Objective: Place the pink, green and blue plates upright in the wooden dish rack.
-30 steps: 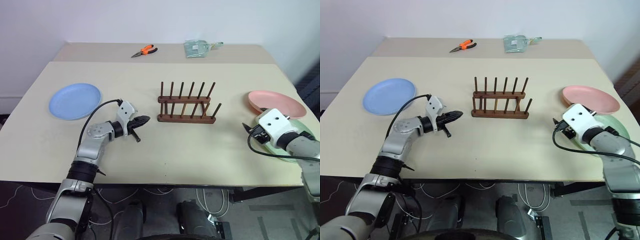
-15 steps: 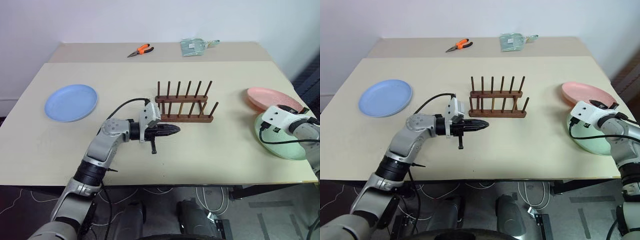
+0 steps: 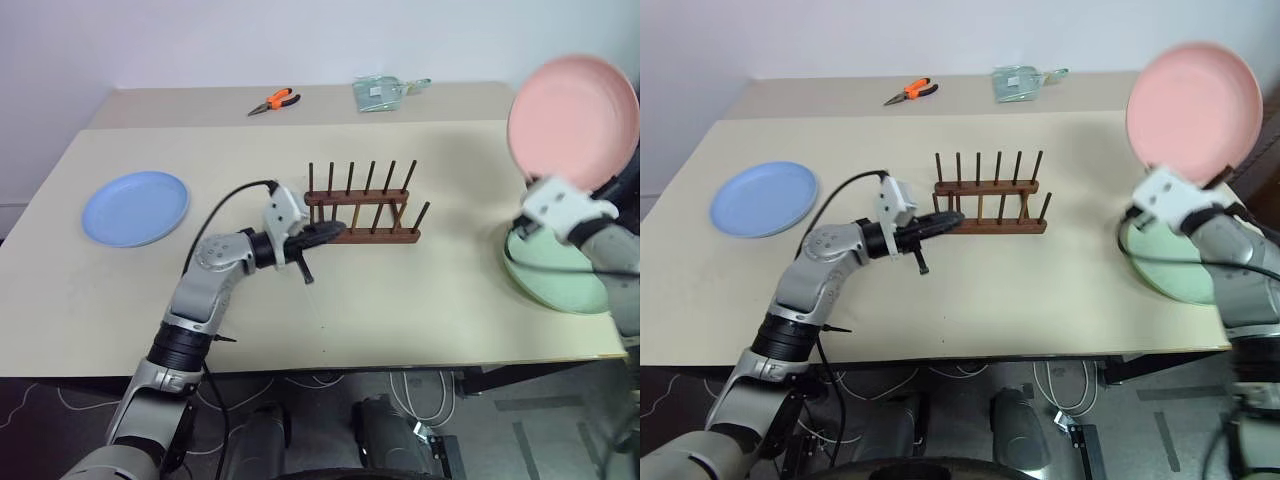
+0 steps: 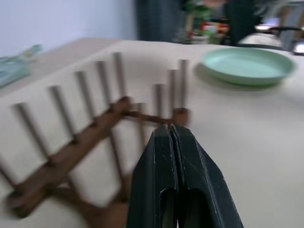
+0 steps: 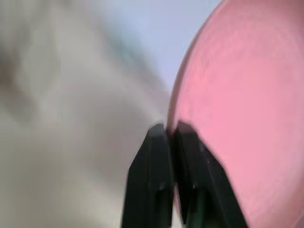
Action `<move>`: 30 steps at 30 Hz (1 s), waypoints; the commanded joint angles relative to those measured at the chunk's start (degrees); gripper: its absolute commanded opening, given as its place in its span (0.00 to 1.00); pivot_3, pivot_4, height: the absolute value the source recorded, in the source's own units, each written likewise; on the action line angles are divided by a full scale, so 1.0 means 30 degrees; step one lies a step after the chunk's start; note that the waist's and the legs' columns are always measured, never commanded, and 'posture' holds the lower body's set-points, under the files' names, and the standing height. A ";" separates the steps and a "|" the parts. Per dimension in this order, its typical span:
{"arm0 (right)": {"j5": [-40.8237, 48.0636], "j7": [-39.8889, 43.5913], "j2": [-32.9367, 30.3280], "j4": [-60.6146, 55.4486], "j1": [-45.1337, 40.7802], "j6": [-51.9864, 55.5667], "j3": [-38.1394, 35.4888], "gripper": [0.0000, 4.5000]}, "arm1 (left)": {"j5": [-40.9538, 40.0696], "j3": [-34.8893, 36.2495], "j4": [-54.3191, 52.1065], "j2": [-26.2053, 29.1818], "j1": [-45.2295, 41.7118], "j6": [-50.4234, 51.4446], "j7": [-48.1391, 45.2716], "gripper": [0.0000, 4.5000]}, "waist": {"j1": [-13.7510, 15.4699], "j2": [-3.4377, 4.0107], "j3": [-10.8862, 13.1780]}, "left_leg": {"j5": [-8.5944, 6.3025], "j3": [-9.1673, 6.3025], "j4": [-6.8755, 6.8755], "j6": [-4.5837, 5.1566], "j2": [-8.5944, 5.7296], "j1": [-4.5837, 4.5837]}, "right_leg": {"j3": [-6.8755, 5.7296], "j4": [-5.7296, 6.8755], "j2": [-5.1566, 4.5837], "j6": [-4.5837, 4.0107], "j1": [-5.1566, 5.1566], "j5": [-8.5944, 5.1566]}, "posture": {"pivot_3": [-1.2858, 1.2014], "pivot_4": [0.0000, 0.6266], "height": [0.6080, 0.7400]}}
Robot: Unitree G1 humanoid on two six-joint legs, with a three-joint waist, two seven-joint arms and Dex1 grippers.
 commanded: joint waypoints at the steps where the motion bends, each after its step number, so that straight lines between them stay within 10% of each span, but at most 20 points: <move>1: 0.9240 0.0300 0.1168 -0.4393 -0.0698 0.4910 -0.2108 0.01 | -0.0163 0.0314 0.0006 0.0497 -0.0237 -0.0785 -0.0651 0.00 | 0.0218 -0.0009 0.0016 | 0.0000 -0.0002 -0.0002 0.0001 -0.0002 -0.0012 | -0.0014 -0.0005 -0.0012 0.0000 0.0000 -0.0001 | 0.52 0.24 1.00; 6: 1.3618 0.0853 0.1069 -0.5173 -0.0822 0.7573 -0.2314 0.01 | -0.0352 0.0078 0.0046 0.0878 -0.0157 -0.0820 -0.1606 0.00 | 0.0828 -0.0011 0.0023 | -0.0013 -0.0011 0.0049 0.0022 -0.0041 -0.0126 | -0.0065 -0.0072 -0.0082 -0.0073 -0.0021 -0.0041 | 0.52 0.24 1.00; 30: 1.2714 0.6889 0.0040 0.0466 -0.1504 0.8470 -0.2756 0.01 | -0.0550 -0.0378 -0.1868 0.1046 0.1185 0.0120 -0.2145 0.00 | 0.0614 -0.0006 0.0023 | -0.0010 0.0017 0.0066 0.0025 -0.0029 -0.0304 | -0.0056 -0.0011 -0.0055 -0.0006 -0.0264 0.0007 | 0.52 0.24 1.00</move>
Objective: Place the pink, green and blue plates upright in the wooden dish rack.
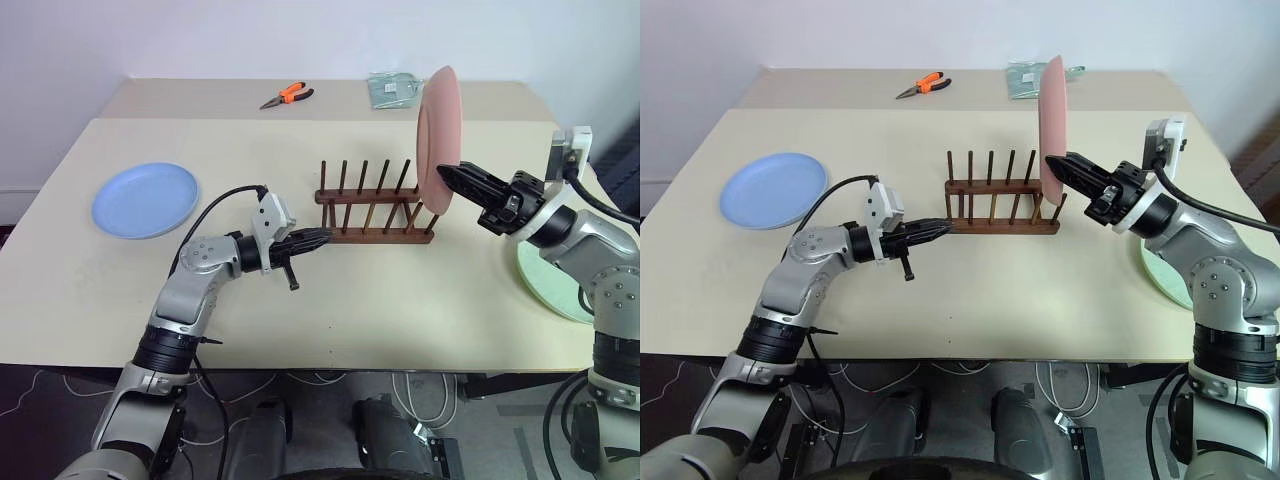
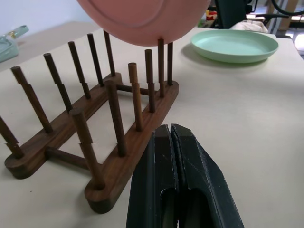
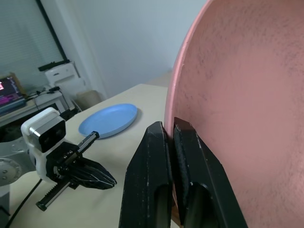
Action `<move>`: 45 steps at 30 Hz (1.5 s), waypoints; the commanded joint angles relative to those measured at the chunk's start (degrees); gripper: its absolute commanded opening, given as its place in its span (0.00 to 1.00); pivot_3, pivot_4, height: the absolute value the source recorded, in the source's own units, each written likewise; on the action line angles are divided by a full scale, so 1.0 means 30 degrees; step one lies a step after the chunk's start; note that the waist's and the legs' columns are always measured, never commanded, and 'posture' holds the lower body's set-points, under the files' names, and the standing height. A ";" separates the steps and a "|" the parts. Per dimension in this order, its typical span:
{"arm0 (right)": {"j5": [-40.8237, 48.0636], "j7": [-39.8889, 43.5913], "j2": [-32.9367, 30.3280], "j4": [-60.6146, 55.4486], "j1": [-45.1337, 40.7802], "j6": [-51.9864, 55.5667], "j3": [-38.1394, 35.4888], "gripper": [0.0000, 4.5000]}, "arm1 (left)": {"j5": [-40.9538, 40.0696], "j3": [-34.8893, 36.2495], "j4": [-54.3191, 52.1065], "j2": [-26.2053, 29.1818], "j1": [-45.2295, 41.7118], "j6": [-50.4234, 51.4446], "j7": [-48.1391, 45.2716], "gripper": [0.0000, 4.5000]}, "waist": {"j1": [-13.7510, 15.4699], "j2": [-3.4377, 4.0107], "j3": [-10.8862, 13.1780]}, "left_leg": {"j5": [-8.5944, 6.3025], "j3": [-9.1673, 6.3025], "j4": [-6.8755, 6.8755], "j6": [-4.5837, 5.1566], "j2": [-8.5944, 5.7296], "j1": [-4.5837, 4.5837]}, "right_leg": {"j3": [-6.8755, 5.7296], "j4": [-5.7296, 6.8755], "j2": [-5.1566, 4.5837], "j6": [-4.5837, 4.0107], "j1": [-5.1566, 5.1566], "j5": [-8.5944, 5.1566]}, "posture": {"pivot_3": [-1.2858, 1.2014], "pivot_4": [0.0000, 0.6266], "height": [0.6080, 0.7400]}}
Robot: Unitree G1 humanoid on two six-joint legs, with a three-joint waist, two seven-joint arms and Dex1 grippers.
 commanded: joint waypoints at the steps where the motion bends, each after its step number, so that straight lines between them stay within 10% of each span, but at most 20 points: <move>1: 0.0655 0.0548 -0.0299 -0.0110 -0.0200 0.0158 -0.0993 0.01 | -0.0359 0.0083 -0.0841 0.0059 0.0079 -0.0014 0.0000 0.00 | -0.0031 0.0000 0.0000 | 0.0000 0.0001 -0.0002 0.0000 0.0000 0.0000 | 0.0001 0.0000 0.0000 0.0000 -0.0001 0.0000 | 0.52 0.24 1.00; 20: -0.0560 0.3397 -0.0828 0.6281 -0.2737 0.1417 -0.0726 0.01 | -0.0254 -0.0123 -0.0567 0.0020 -0.0266 -0.0041 -0.0124 0.00 | -0.0009 0.0004 0.0002 | 0.0000 0.0006 0.0002 0.0000 -0.0001 0.0001 | 0.0000 0.0001 0.0001 0.0003 -0.0001 0.0001 | 0.52 0.24 1.00; 30: -0.3686 -0.0027 0.0082 0.5264 -0.2416 -0.2432 -0.1634 0.97 | 0.0077 -0.0111 -0.0716 0.0134 -0.0125 -0.0284 0.0266 0.00 | -0.0018 0.0007 0.0004 | 0.0000 0.0006 0.0000 -0.0001 -0.0002 -0.0001 | 0.0001 0.0005 0.0001 0.0007 -0.0005 0.0003 | 0.52 0.24 1.00; 45: -1.2396 -0.1270 -0.4730 -0.0339 0.8997 -0.5719 -0.1595 0.99 | -0.0171 0.0427 0.0066 0.1079 -0.0390 -0.0404 -0.0158 0.00 | -0.0081 0.0024 -0.0005 | -0.0011 0.0029 0.0021 0.0018 -0.0010 0.0030 | 0.0015 -0.0001 -0.0006 -0.0033 0.0026 -0.0021 | 0.52 0.24 1.00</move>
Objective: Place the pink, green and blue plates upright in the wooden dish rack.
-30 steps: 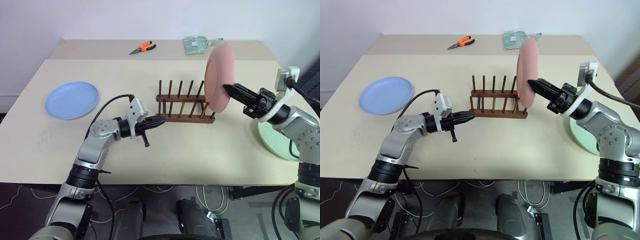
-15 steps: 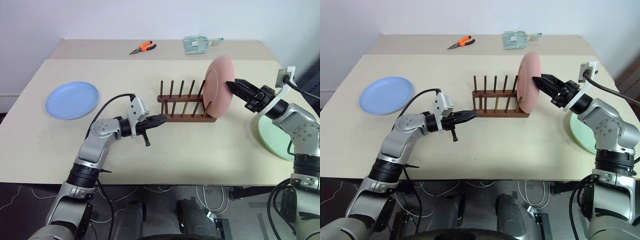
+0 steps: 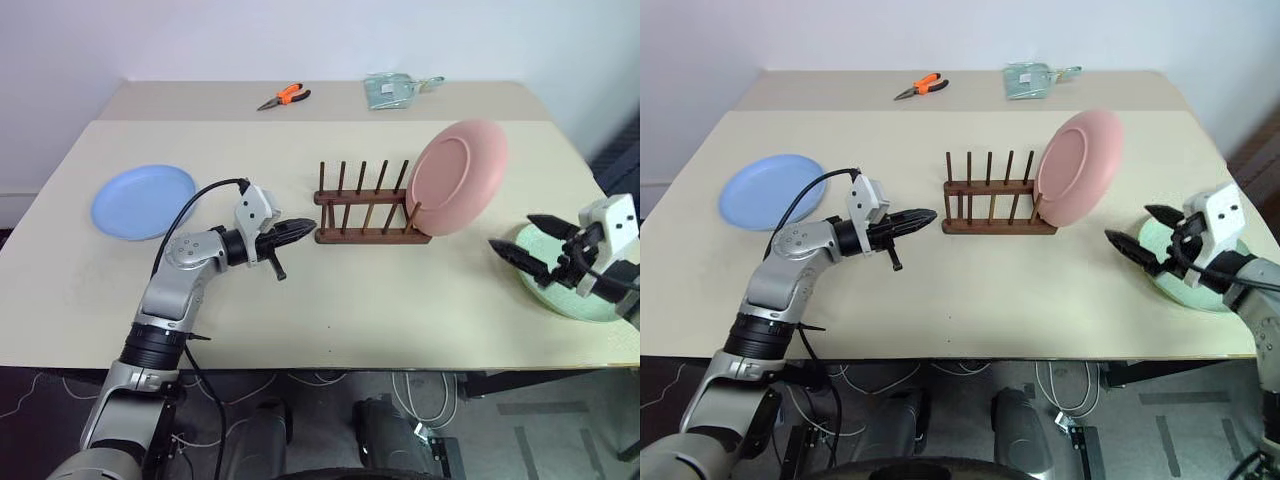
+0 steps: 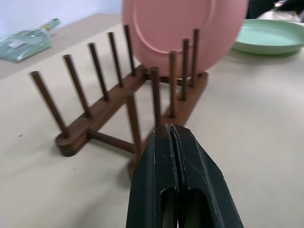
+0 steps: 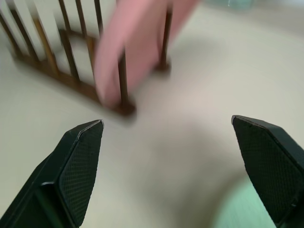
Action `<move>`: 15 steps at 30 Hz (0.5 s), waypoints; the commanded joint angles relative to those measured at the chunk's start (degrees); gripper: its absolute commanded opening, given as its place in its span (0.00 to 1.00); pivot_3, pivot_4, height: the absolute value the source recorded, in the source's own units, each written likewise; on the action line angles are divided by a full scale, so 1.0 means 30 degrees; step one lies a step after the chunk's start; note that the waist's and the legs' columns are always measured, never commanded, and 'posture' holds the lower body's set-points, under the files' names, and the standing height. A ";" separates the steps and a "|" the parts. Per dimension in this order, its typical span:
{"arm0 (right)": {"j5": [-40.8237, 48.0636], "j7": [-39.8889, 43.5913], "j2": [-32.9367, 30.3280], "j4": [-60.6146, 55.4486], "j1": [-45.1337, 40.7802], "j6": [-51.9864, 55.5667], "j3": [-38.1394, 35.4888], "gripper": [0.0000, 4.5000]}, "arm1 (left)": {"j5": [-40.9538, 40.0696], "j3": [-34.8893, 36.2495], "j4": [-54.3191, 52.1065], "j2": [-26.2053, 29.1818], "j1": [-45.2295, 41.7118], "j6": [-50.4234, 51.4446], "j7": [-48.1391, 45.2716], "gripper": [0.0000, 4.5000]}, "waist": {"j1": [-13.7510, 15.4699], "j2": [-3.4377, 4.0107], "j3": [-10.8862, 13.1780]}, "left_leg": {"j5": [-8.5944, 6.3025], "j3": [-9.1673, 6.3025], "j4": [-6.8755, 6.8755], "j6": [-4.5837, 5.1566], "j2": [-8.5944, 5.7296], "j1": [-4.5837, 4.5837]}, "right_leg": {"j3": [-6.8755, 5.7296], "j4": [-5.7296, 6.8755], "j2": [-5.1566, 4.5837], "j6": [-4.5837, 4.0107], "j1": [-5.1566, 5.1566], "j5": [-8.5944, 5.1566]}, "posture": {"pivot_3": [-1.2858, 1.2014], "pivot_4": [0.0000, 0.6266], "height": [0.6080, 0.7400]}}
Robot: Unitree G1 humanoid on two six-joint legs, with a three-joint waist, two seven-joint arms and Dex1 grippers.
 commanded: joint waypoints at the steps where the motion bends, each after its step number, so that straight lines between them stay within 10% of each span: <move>1: -0.2494 -0.1112 -0.0250 0.0157 0.0441 -0.1471 0.0163 0.99 | -0.0251 -0.0435 -0.0622 0.0005 -0.0175 -0.0300 -0.0722 0.00 | 0.0010 0.0002 0.0000 | 0.0000 0.0001 0.0001 -0.0001 0.0000 -0.0003 | 0.0000 -0.0001 0.0000 -0.0004 -0.0003 -0.0002 | 0.52 0.24 1.00; 8: -0.4522 -0.2132 -0.0076 0.1291 0.1199 -0.0992 0.0579 0.99 | -0.0288 -0.1421 -0.0956 -0.0805 -0.0225 -0.0174 -0.1322 0.00 | 0.0128 -0.0001 0.0001 | 0.0000 0.0005 0.0004 -0.0001 -0.0003 -0.0020 | 0.0010 -0.0012 -0.0005 0.0032 0.0000 0.0016 | 0.52 0.24 1.00; 15: -0.4767 -0.3713 0.1581 0.0940 0.1168 0.1384 0.0960 0.38 | -0.0183 -0.1772 -0.0923 -0.1146 -0.0193 -0.0298 -0.1374 0.00 | 0.0077 -0.0001 -0.0001 | 0.0001 0.0000 0.0001 0.0000 -0.0002 -0.0010 | 0.0014 0.0001 0.0001 0.0031 -0.0002 0.0016 | 0.52 0.24 1.00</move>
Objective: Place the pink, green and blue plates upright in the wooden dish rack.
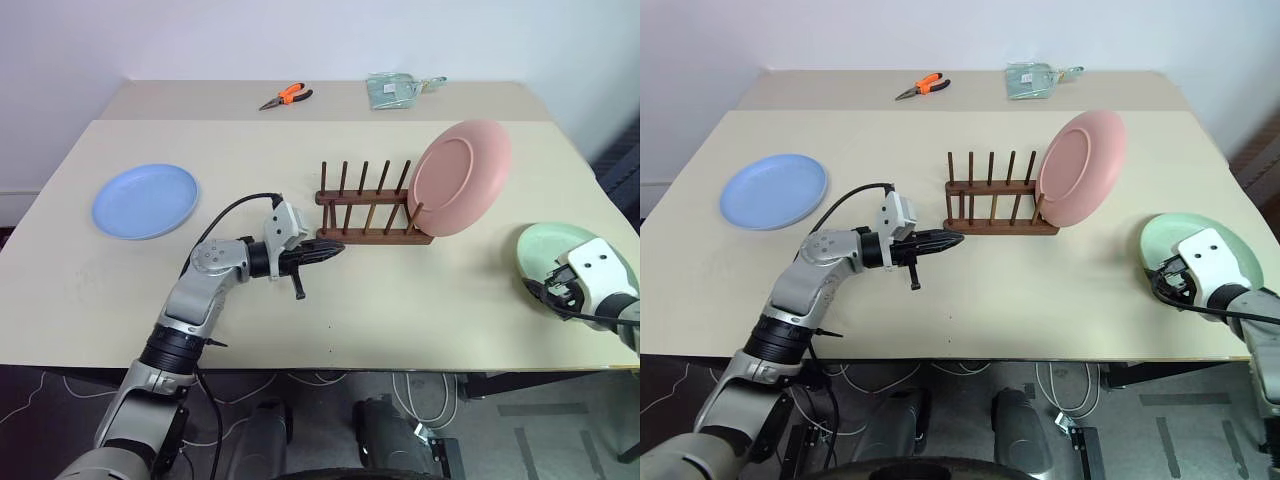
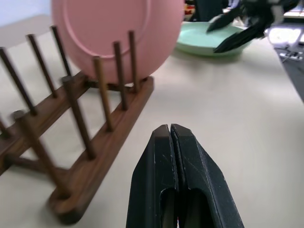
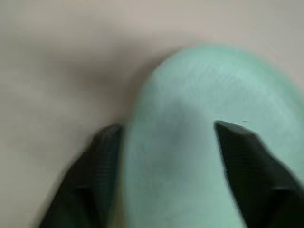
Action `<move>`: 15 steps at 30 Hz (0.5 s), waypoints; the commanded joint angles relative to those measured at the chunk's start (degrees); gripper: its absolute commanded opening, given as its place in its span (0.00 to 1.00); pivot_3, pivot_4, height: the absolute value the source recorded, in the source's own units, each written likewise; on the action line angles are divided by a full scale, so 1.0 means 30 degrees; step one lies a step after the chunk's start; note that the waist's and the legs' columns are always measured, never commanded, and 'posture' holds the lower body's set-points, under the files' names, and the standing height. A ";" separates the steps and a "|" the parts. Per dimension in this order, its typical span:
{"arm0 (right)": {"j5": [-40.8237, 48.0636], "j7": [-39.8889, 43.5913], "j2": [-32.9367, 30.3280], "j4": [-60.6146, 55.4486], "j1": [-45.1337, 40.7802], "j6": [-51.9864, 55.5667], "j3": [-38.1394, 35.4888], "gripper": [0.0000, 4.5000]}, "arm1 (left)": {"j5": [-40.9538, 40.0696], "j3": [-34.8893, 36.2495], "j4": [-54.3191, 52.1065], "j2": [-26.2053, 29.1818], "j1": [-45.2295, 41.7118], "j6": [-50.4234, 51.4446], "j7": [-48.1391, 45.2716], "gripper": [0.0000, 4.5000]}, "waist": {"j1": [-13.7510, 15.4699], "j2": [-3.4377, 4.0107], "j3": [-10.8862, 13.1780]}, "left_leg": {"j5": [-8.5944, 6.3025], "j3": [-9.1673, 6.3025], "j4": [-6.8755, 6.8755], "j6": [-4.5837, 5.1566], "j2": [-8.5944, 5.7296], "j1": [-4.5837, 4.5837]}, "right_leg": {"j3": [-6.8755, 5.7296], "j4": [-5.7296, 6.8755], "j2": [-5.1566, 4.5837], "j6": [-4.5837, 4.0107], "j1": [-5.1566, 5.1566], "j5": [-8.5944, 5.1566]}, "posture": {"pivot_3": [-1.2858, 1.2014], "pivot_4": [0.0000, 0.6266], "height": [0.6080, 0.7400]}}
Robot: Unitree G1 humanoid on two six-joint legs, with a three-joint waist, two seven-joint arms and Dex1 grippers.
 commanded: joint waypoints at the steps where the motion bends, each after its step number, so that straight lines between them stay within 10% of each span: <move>1: 0.0204 -0.0318 0.0482 -0.0787 -0.0116 0.0689 -0.0303 0.25 | -0.0132 0.0066 -0.0631 0.0054 -0.0198 -0.0372 -0.0131 0.00 | 0.0002 0.0005 -0.0002 | 0.0000 -0.0002 0.0001 0.0000 0.0000 0.0001 | 0.0000 -0.0001 0.0000 0.0000 0.0003 0.0000 | 0.52 0.24 1.00; 3: 0.0357 -0.0265 0.0701 -0.0902 -0.0215 0.1071 -0.0394 0.01 | -0.0130 0.0089 -0.0569 0.0098 -0.0193 -0.0428 -0.0169 0.00 | -0.0020 0.0004 -0.0003 | 0.0000 0.0001 0.0002 0.0000 -0.0001 0.0000 | 0.0001 -0.0003 -0.0002 0.0000 0.0005 0.0000 | 0.52 0.24 1.00; 15: 0.0335 -0.2079 0.0975 -0.2442 -0.3415 -0.2301 -0.2490 0.01 | -0.0129 0.0876 -0.0157 0.0140 -0.0131 -0.0886 0.0651 0.00 | -0.0173 0.0046 0.0009 | 0.0000 0.0008 0.0008 0.0000 0.0001 0.0011 | 0.0007 0.0005 0.0000 0.0001 0.0004 0.0004 | 0.52 0.24 1.00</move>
